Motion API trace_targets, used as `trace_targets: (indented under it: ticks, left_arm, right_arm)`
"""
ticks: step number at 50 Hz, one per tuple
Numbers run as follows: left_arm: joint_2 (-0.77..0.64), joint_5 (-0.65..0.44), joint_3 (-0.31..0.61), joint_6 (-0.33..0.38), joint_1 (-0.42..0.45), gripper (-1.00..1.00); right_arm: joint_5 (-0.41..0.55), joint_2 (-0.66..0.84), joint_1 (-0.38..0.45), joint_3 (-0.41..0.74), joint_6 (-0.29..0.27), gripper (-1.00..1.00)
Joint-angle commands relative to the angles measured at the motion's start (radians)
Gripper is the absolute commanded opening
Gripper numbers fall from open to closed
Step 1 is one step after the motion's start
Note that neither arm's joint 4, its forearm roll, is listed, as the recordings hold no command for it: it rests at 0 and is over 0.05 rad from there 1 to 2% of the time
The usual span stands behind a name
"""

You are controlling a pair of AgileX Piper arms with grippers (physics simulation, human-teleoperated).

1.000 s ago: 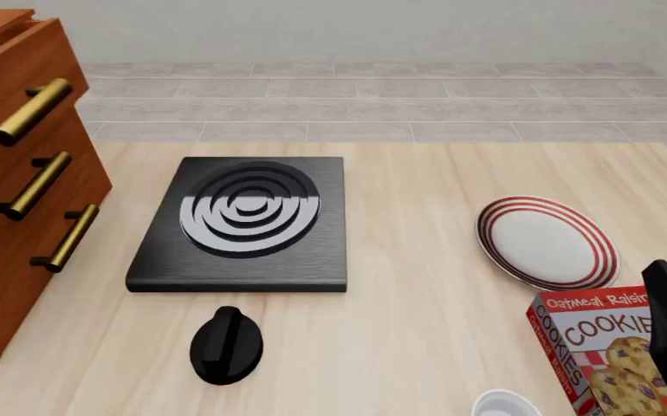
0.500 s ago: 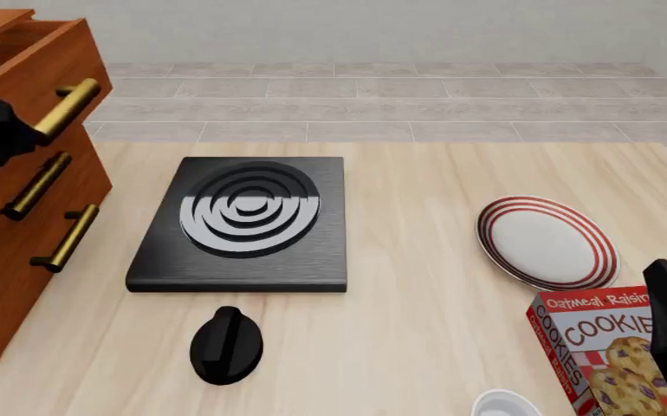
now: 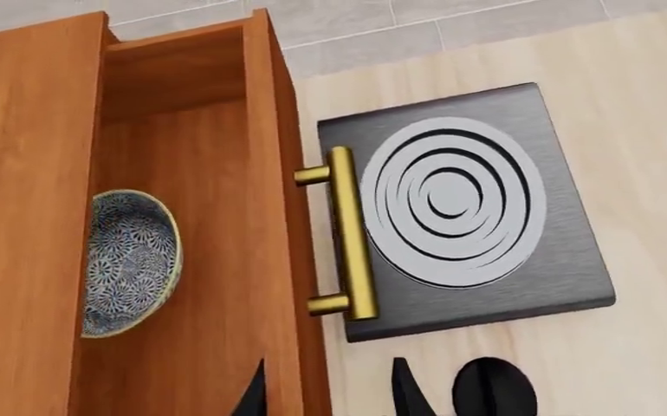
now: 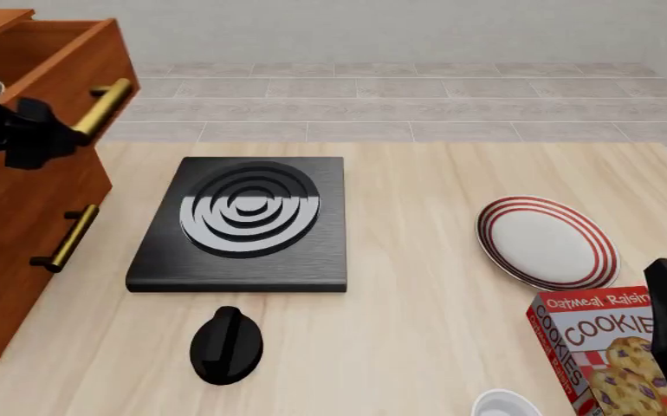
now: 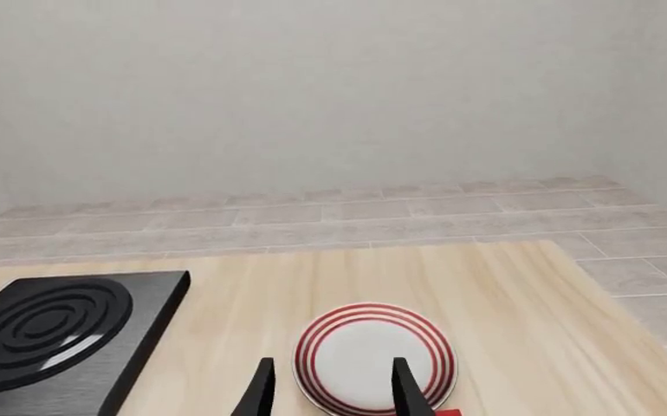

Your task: Pick the akita bowl in the top layer of the wooden cabinet and place it on the plate.

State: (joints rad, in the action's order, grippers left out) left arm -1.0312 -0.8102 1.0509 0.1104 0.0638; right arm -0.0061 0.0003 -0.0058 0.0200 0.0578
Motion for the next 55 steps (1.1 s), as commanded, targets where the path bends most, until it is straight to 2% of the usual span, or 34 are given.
trace_targets:
  ticks: [1, 28, 55]
  left_arm:
    - [-0.041, -0.018, -0.026, -0.008, 0.074, 1.0]
    - [-0.038, -0.057, 0.025, -0.092, 0.201, 1.0]
    - [-0.048, -0.066, 0.059, -0.121, 0.282, 1.0]
  right_arm:
    - [0.0, 0.0, 0.0, 0.001, 0.001, 1.0]
    - [0.001, 0.0, 0.001, 0.001, -0.002, 1.0]
    - [0.002, 0.0, -0.001, 0.003, -0.001, 1.0]
